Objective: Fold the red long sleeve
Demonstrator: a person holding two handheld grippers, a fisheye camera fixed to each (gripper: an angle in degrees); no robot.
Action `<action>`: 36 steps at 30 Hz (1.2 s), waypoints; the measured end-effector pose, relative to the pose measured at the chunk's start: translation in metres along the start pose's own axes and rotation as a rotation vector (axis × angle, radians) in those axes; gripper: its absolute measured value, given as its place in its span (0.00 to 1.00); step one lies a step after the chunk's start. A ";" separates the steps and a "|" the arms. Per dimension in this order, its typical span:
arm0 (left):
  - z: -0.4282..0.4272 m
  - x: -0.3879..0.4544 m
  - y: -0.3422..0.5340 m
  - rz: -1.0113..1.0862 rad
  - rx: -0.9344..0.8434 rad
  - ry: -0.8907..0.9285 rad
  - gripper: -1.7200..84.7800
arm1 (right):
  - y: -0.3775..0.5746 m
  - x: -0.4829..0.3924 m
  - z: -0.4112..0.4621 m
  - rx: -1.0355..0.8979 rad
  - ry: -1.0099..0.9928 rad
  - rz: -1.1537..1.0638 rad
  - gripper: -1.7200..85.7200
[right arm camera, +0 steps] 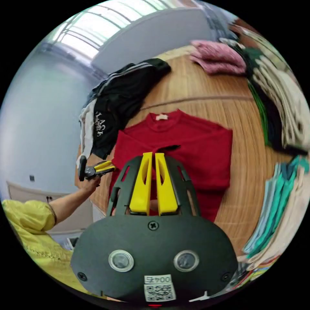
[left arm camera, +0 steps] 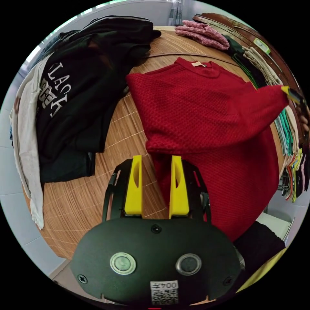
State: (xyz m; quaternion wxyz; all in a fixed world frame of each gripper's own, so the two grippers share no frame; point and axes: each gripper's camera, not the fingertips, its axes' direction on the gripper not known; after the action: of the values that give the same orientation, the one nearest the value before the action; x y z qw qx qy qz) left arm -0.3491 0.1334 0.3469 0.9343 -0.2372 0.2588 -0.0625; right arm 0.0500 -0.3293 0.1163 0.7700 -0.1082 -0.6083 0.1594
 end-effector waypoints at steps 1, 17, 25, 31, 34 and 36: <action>-0.005 0.004 0.001 -0.003 0.013 -0.002 0.16 | -0.014 -0.018 -0.015 0.015 -0.007 -0.062 0.02; -0.038 0.016 0.041 -0.035 0.073 -0.031 0.05 | -0.015 0.138 0.071 -0.286 0.268 0.341 0.06; -0.050 0.012 0.049 -0.065 0.092 0.016 0.05 | 0.038 0.171 0.036 -0.050 -0.124 0.501 0.13; -0.075 0.028 0.046 -0.031 0.102 -0.037 0.05 | 0.052 0.180 0.055 0.015 -0.235 0.602 0.15; -0.084 0.039 0.051 0.034 0.113 -0.106 0.06 | 0.044 0.174 0.064 -0.016 -0.169 0.585 0.15; -0.085 0.043 0.051 0.066 0.110 -0.133 0.07 | 0.039 0.173 0.070 -0.028 -0.148 0.593 0.14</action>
State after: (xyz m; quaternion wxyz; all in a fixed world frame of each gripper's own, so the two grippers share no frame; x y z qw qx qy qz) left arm -0.3566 0.1330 0.2389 0.9625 -0.1806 0.2003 -0.0299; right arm 0.0138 -0.2303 0.2749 0.6422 -0.2795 -0.6065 0.3763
